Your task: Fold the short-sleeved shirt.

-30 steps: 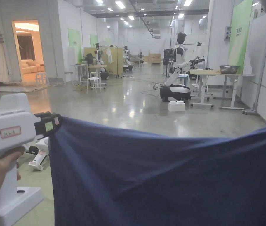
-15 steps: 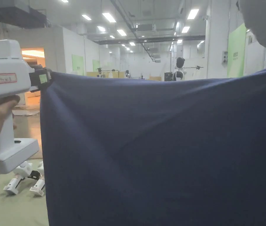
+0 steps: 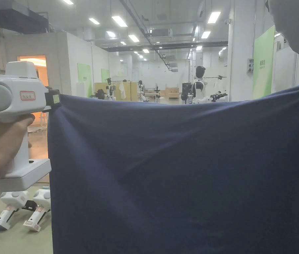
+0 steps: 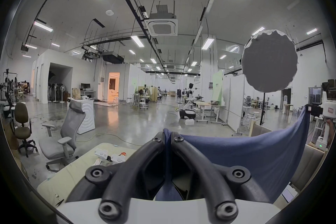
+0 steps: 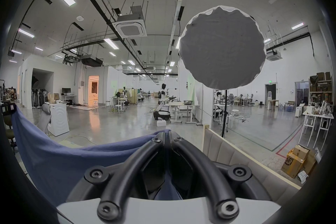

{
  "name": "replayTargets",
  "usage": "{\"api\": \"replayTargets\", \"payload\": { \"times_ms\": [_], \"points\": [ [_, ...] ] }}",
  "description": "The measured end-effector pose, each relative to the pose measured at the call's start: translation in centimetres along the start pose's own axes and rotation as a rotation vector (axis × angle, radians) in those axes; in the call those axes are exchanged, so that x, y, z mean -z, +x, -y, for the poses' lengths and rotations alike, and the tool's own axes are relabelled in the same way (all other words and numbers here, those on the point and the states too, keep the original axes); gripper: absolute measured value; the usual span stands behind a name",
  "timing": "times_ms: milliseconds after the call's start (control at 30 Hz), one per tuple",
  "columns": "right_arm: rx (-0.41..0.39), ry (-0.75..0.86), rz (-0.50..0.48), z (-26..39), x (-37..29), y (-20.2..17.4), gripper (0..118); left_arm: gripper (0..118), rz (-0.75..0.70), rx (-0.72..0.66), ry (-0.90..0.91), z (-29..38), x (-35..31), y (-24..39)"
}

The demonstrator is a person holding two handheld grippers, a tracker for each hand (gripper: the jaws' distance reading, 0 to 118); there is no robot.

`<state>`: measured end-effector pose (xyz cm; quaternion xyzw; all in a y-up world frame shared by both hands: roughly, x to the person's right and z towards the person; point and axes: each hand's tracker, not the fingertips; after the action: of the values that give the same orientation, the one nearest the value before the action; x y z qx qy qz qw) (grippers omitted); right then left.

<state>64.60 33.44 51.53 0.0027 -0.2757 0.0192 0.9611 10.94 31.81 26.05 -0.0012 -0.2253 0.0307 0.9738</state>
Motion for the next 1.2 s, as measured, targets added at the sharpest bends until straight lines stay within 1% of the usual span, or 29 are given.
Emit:
{"api": "replayTargets", "payload": {
  "times_ms": [67,167,267,333,400,467,600,667,767,800,833,867,900,933,967,1000,1100,1200],
  "points": [
    [0.007,-0.005,0.003,0.2,1.7,-0.2,0,1,-0.001,-0.011,-0.004,0.3,1.5,-0.1],
    [0.014,-0.013,0.006,0.7,4.2,-0.6,0,1,-0.024,0.013,0.004,0.8,3.5,0.3],
    [0.020,-0.024,0.005,1.2,6.4,-1.2,0,1,-0.038,0.043,-0.025,1.1,5.9,0.4],
    [0.012,-0.022,0.015,1.6,7.8,-1.7,0,1,-0.040,0.044,-0.027,1.5,7.3,0.4],
    [0.003,-0.027,0.025,1.8,9.8,-2.1,0,1,-0.051,0.000,-0.032,1.7,8.8,0.2],
    [0.013,-0.043,0.027,1.5,11.7,-2.3,0,1,-0.067,-0.002,-0.010,1.9,10.1,0.4],
    [-0.022,-0.063,0.055,1.4,15.2,-3.1,0,1,-0.079,0.051,-0.033,1.7,13.9,1.5],
    [-0.026,-0.069,0.069,1.1,17.0,-3.4,0,1,-0.096,0.059,-0.043,2.0,15.4,2.1],
    [0.021,-0.074,0.094,0.8,19.0,-3.5,0,1,-0.102,0.068,-0.046,2.3,17.7,2.6],
    [0.063,-0.077,0.098,0.6,19.6,-3.4,0,1,-0.106,0.071,-0.050,2.4,18.7,2.7],
    [0.045,-0.067,0.085,0.5,20.0,-3.5,0,1,-0.118,0.078,-0.047,2.5,19.2,2.9],
    [0.033,-0.065,0.096,0.4,20.5,-3.7,0,1,-0.118,0.083,-0.040,2.6,19.8,3.1],
    [-0.016,-0.068,0.118,0.3,20.9,-3.9,0,1,-0.122,0.091,-0.061,2.9,20.2,3.1],
    [-0.045,-0.093,0.142,0.6,21.5,-4.0,0,1,-0.124,0.083,-0.058,3.1,20.6,3.1],
    [-0.050,-0.123,0.140,0.6,22.0,-4.0,0,1,-0.119,0.082,-0.069,3.1,21.2,3.1],
    [-0.037,-0.107,0.126,0.7,22.3,-4.3,0,1,-0.122,0.080,-0.069,3.2,21.6,3.2],
    [-0.032,-0.111,0.128,0.8,23.2,-4.6,0,1,-0.125,0.085,-0.092,3.8,22.7,3.4],
    [-0.047,-0.105,0.118,1.5,24.0,-4.8,0,1,-0.125,0.080,-0.103,4.3,23.7,3.3]
  ]
}}
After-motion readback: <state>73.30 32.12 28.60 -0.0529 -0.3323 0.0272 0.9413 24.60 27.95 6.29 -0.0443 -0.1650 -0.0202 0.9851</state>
